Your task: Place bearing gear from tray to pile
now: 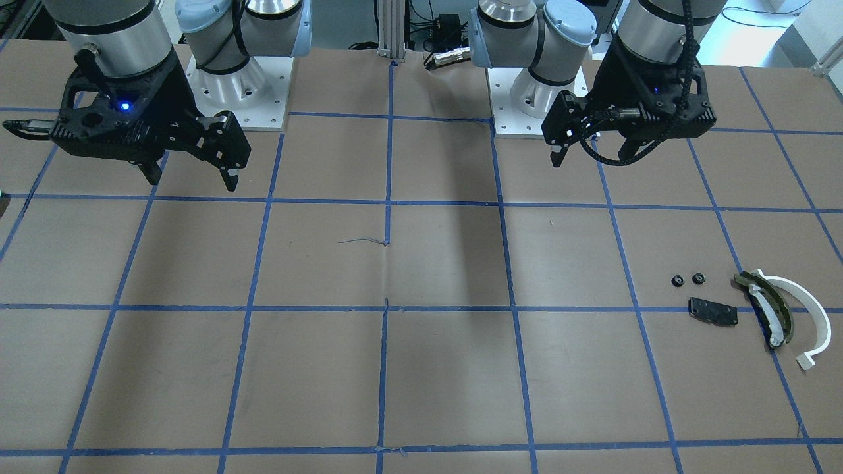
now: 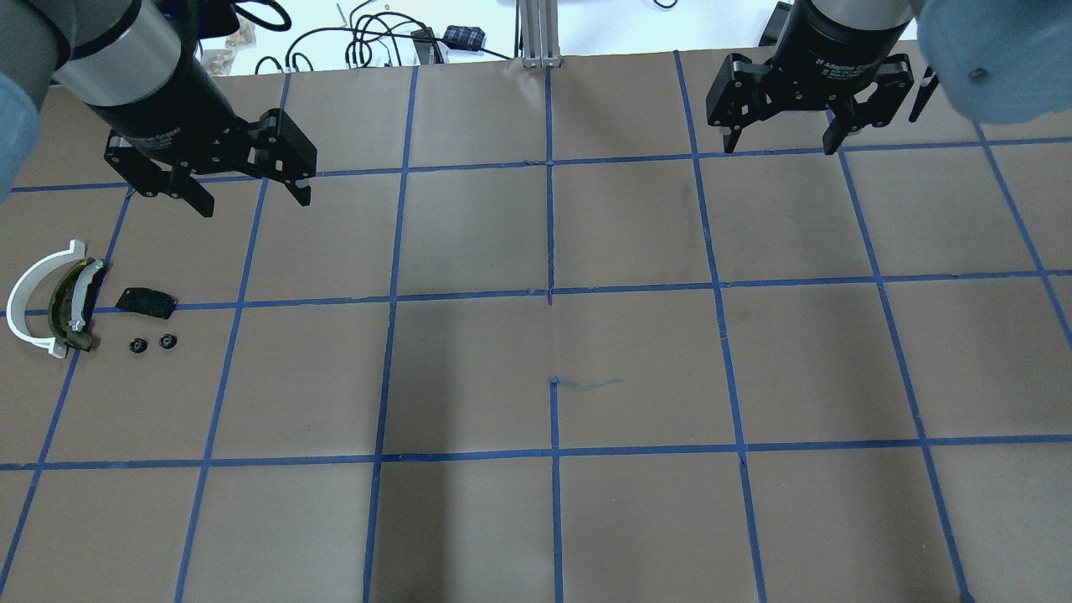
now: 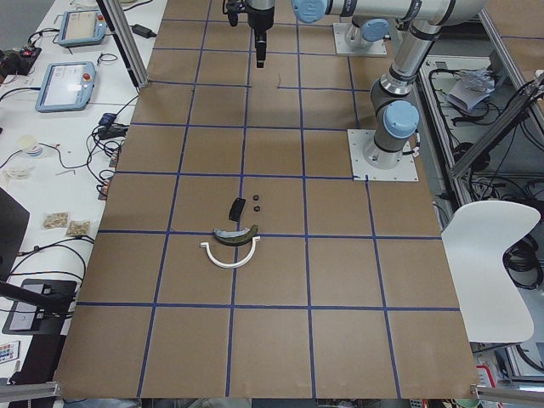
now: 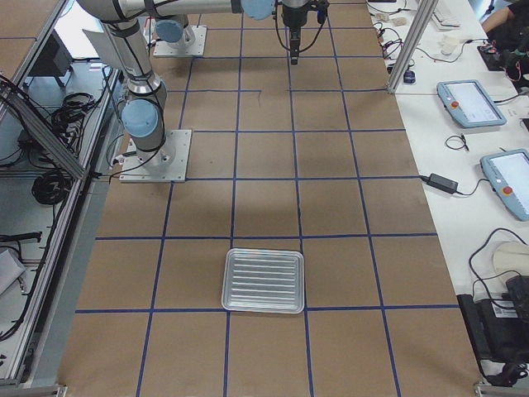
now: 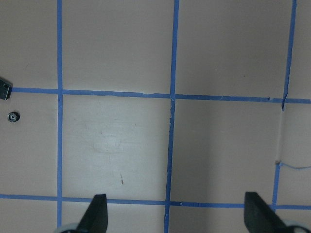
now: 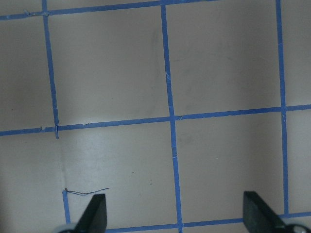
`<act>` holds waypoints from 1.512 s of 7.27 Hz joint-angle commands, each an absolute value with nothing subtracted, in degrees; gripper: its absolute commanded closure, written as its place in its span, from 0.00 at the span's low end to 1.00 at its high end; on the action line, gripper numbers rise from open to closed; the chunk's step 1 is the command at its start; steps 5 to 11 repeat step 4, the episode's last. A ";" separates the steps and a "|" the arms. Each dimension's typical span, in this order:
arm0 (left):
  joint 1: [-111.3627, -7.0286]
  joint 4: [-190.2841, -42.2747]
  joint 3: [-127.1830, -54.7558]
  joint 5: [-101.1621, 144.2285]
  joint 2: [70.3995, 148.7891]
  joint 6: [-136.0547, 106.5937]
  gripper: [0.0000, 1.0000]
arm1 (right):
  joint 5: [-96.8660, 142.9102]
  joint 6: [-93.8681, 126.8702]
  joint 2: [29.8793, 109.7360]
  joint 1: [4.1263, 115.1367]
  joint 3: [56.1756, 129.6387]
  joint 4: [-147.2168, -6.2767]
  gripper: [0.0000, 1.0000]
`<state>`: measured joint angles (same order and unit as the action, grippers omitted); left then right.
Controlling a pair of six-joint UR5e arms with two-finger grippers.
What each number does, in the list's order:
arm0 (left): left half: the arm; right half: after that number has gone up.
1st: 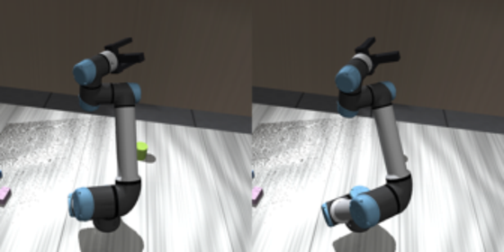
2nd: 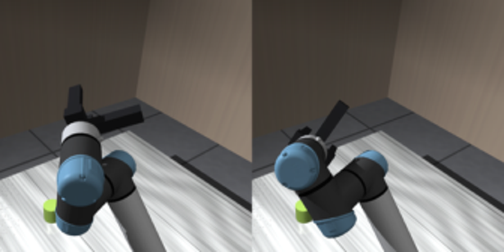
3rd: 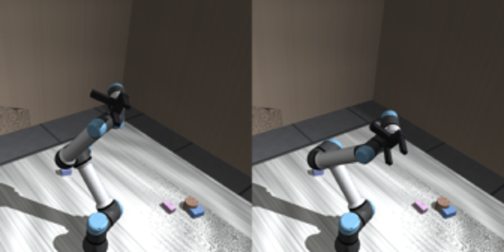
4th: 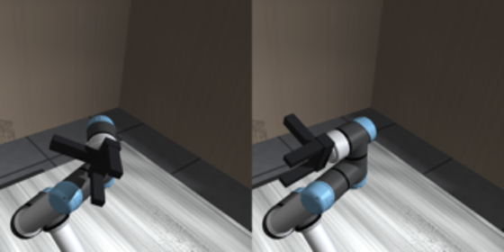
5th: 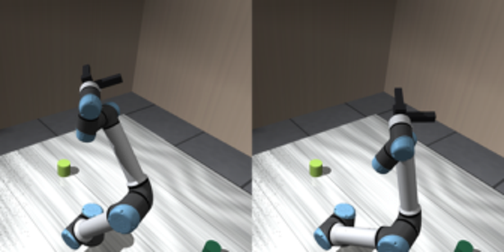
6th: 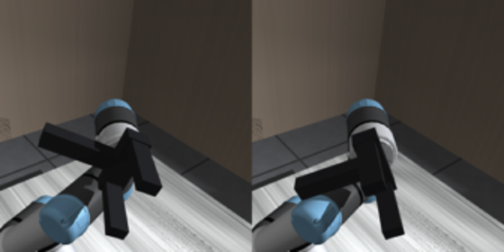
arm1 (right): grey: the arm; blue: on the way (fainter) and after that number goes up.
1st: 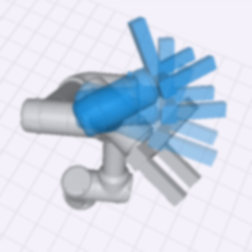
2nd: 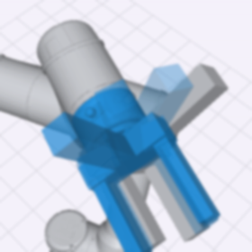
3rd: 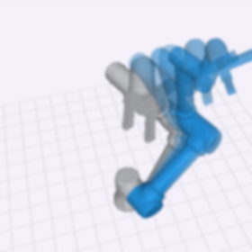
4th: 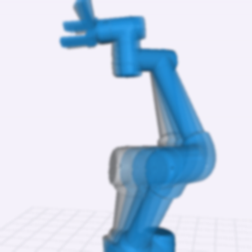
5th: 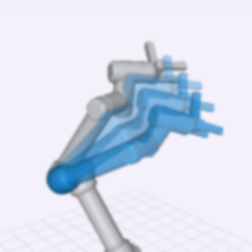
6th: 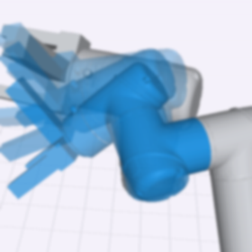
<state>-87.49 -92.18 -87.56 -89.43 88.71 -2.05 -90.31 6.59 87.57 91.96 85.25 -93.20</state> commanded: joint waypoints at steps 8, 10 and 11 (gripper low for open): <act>-88.94 -96.07 -83.05 -89.56 92.55 -2.46 0.00 | -90.35 6.86 87.89 91.93 82.79 -92.82 0.00; -88.94 -96.07 -83.05 -89.56 92.55 -2.46 0.00 | -90.35 6.86 87.89 91.93 82.79 -92.82 0.00; -88.94 -96.07 -83.05 -89.56 92.55 -2.46 0.00 | -90.35 6.86 87.89 91.93 82.79 -92.82 0.00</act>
